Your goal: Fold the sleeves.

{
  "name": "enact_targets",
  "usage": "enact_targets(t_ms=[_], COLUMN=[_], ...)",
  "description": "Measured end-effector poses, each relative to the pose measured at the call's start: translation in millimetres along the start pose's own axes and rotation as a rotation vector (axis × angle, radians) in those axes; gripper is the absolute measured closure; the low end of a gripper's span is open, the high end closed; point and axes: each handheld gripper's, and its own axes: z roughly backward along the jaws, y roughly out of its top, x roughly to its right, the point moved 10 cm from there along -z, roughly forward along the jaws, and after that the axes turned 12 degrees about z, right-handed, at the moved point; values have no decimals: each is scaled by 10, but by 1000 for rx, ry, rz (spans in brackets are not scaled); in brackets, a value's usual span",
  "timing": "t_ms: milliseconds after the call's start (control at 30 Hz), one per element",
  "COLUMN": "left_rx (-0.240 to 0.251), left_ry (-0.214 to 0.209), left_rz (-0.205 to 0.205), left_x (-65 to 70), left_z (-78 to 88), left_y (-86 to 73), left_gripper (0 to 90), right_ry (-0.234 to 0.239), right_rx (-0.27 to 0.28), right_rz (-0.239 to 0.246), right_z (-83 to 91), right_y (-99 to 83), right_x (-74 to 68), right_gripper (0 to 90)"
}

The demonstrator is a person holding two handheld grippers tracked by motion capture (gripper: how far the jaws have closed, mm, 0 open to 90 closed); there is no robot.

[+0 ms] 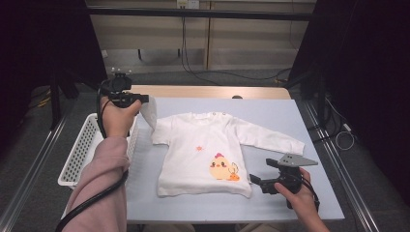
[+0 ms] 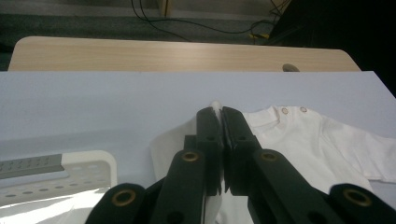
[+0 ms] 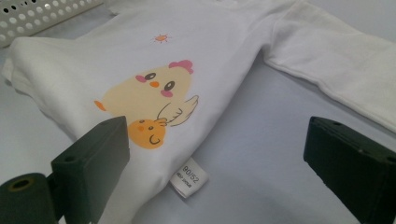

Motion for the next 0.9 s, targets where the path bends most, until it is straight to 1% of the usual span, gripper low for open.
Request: enact_targets(t_ms=[33,67,133,267,300,400,433,467,600,700,767,900], left_rx=[-1,-6,-8,-8,-7,-16,-15,-20,-14,-16,-11,-15], left_ry=[1,-8,0,-7,-14,-10,-19,-18,-33,-36,-37,-44], left_rz=[-3,-1,-9,-14,-17,-26,-21,-25,-22,-25,-34,-29], left_x=[9,28,39,83,99,111,131,136,181,212,224,267], left_z=[-2,-7,-16,-39,-45,-53,-62,-67,-76,-81,-83,-89], left_y=[1,-3,-5,-4,-4,-14,-15,-19,-14,-14,-4,-7], left_gripper=[872,872,872,872,872,872,872,872,872,872,872,872], right_ry=[0,0,3,3,2,3,4,3,2,2,1,0], right_rx=[0,0,1,1,3,2,1,0,2,1,1,3], right_rz=[-1,0,-2,0,0,0,-1,-1,-1,-3,-2,0], right_z=[0,-1,-1,1,1,1,1,1,0,-3,-3,-1], right_y=[-1,-2,-2,0,1,-1,-2,-2,0,-1,-1,1], right_x=[1,2,0,0,2,-1,-1,-1,-3,-4,-3,0], right_gripper=[64,64,63,63,63,61,61,60,55,52,52,47])
